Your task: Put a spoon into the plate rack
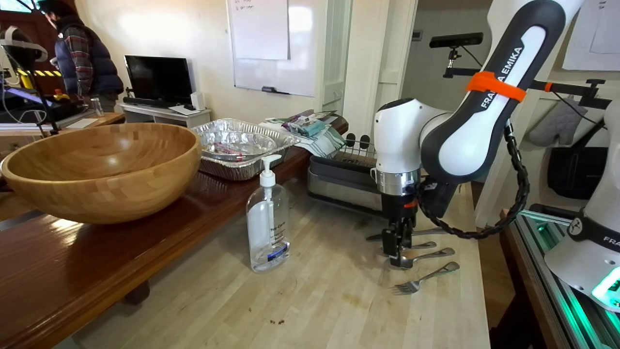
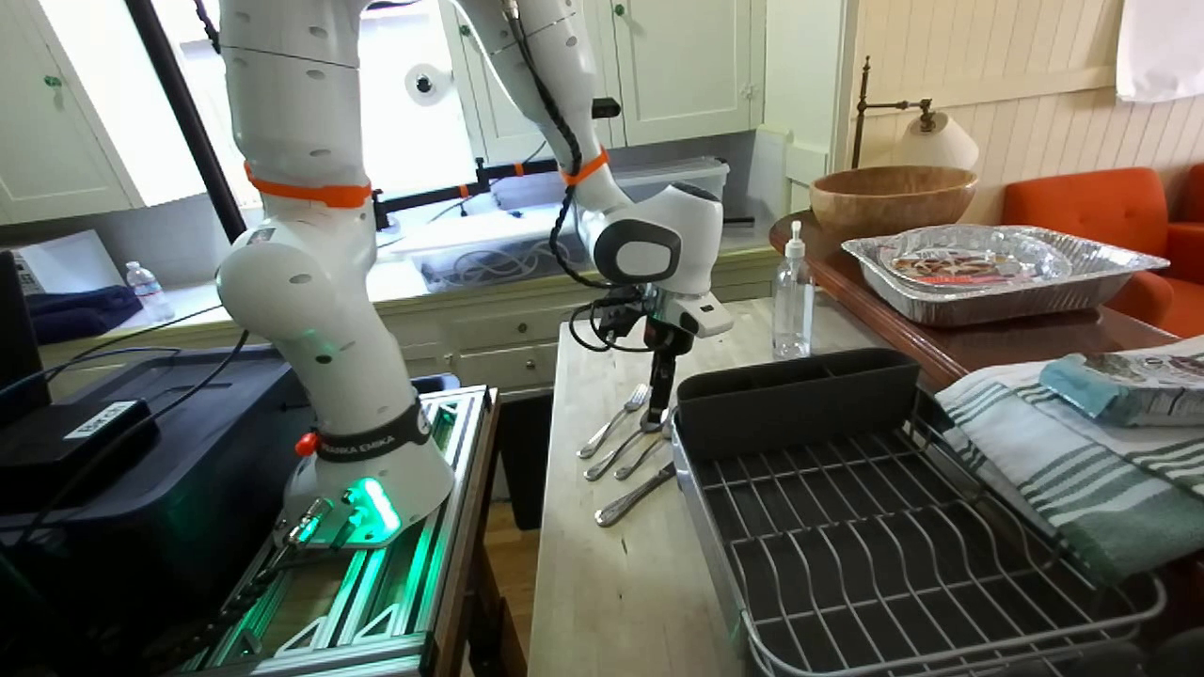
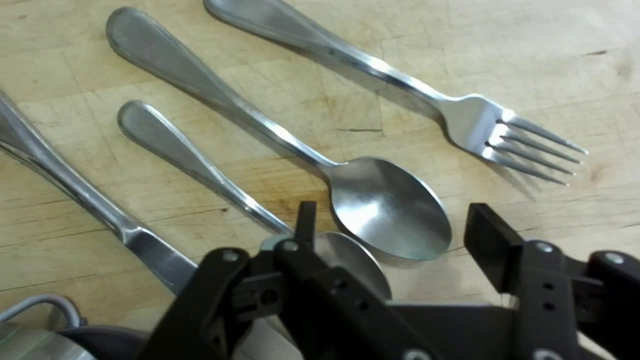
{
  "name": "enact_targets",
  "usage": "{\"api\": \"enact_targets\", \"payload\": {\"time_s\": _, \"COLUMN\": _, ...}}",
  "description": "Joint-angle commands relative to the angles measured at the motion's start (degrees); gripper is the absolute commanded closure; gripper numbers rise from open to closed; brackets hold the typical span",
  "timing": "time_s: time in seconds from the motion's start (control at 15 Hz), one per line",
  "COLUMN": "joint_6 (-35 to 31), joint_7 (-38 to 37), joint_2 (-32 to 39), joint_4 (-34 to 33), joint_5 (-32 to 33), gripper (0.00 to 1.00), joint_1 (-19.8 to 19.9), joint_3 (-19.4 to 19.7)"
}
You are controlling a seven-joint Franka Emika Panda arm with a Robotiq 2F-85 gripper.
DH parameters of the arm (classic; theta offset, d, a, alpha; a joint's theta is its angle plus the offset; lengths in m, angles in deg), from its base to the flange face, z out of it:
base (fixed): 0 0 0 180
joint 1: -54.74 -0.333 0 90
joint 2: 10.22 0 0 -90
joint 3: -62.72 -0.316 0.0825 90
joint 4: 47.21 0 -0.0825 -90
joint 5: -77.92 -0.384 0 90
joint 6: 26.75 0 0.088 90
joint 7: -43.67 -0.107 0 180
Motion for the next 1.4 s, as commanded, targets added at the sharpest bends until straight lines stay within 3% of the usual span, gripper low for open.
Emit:
{"api": "enact_targets", "payload": {"time_s": 0.0, "joint_6": 2.56, "joint_7": -2.26, "joint_2": 0.28, "joint_4": -1.48, "joint_5": 1.66, "gripper": 0.55, "joint_1": -1.09, "joint_3": 0.96}}
{"api": "enact_targets", "payload": {"time_s": 0.07, "joint_6": 2.77, "joint_7": -2.47, "joint_2": 0.21, "joint_4": -1.59, "joint_5": 1.90, "gripper": 0.61, "joint_1": -1.19, "joint_3": 1.04}}
{"api": "enact_targets", "payload": {"time_s": 0.2, "joint_6": 3.20, "joint_7": -2.49, "joint_2": 0.19, "joint_4": -1.84, "joint_5": 2.06, "gripper": 0.26, "joint_1": -1.16, "joint_3": 0.99}}
{"api": "enact_targets", "payload": {"time_s": 0.53, "joint_6": 3.35, "joint_7": -2.44, "joint_2": 0.55, "joint_4": -2.66, "joint_5": 2.39, "gripper": 0.00, "joint_1": -1.21, "joint_3": 0.95}}
{"api": "enact_targets", "payload": {"time_s": 1.2, "joint_6": 3.37, "joint_7": -0.67, "joint_2": 5.81, "joint_4": -7.40, "joint_5": 1.99, "gripper": 0.00, "joint_1": -1.34, "joint_3": 0.65}}
{"api": "enact_targets", "payload": {"time_s": 1.33, "joint_6": 3.60, "joint_7": -0.20, "joint_2": 6.56, "joint_4": -8.15, "joint_5": 1.68, "gripper": 0.06, "joint_1": -1.39, "joint_3": 0.45}}
